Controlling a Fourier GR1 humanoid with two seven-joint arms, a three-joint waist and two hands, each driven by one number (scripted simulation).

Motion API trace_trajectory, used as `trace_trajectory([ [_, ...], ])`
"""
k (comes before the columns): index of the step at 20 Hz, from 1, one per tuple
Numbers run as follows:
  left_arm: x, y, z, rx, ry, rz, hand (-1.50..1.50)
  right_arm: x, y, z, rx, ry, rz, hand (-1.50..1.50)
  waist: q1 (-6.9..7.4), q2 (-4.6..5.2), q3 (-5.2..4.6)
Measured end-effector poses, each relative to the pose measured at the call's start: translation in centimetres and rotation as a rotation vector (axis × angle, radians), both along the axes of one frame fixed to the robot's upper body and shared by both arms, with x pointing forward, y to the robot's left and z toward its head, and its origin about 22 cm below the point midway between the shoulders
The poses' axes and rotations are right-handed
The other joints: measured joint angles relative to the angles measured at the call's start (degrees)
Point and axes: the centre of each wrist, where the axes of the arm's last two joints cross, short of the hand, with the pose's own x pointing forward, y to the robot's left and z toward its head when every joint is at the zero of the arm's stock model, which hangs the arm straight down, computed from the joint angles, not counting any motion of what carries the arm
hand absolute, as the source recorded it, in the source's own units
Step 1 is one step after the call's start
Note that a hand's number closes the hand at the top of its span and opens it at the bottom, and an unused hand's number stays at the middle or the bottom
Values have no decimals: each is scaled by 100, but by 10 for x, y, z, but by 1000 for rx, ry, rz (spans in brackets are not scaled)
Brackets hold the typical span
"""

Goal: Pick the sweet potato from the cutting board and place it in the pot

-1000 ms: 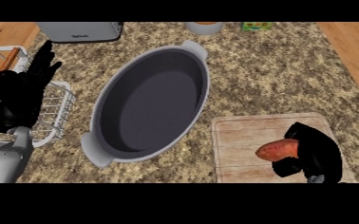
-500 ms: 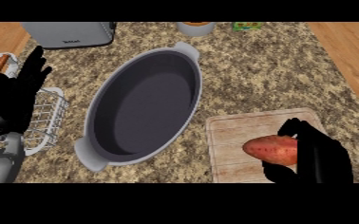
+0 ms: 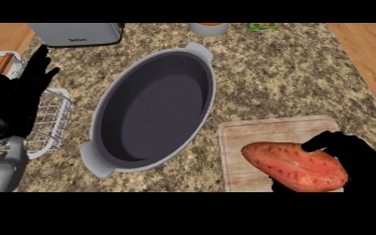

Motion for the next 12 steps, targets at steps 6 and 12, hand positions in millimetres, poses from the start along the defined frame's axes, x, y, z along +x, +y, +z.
trace_trajectory([
  [6, 5, -8, 5, 7, -17, -37, 0, -10, 18, 14, 24, -11, 38, 150, 176, 82, -14],
  [12, 11, -17, 8, 10, -31, -68, 0, 0, 40, 16, 61, 32, 33, 150, 353, 159, -15],
])
